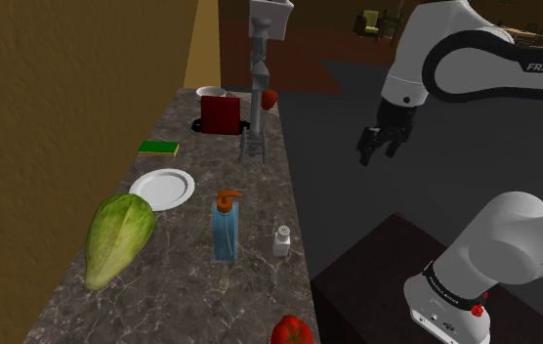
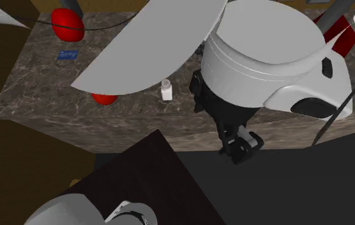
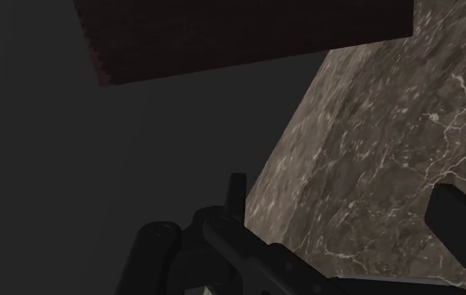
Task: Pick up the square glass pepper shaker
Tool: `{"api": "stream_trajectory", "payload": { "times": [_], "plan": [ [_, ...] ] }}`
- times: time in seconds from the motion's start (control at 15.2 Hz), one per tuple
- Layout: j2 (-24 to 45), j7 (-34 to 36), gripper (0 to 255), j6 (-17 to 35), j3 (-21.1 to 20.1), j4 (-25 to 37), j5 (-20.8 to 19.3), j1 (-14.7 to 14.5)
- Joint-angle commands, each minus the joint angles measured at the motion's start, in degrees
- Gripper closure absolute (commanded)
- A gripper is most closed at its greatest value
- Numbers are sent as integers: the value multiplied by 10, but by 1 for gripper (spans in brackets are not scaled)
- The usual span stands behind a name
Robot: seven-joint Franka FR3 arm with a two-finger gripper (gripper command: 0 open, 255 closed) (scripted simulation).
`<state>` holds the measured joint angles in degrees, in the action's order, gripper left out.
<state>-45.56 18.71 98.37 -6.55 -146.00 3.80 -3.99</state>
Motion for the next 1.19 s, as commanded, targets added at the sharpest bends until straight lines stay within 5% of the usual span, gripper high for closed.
{"api": "stream_trajectory", "payload": {
  "times": [0.0, 0.66, 1.12],
  "plan": [
    [12, 30, 0, 21, -24, -9, 22, -10],
    [134, 158, 0, 163, -137, -23, 107, -48],
    [267, 252, 0, 268, -217, 14, 125, -55]
  ]
}}
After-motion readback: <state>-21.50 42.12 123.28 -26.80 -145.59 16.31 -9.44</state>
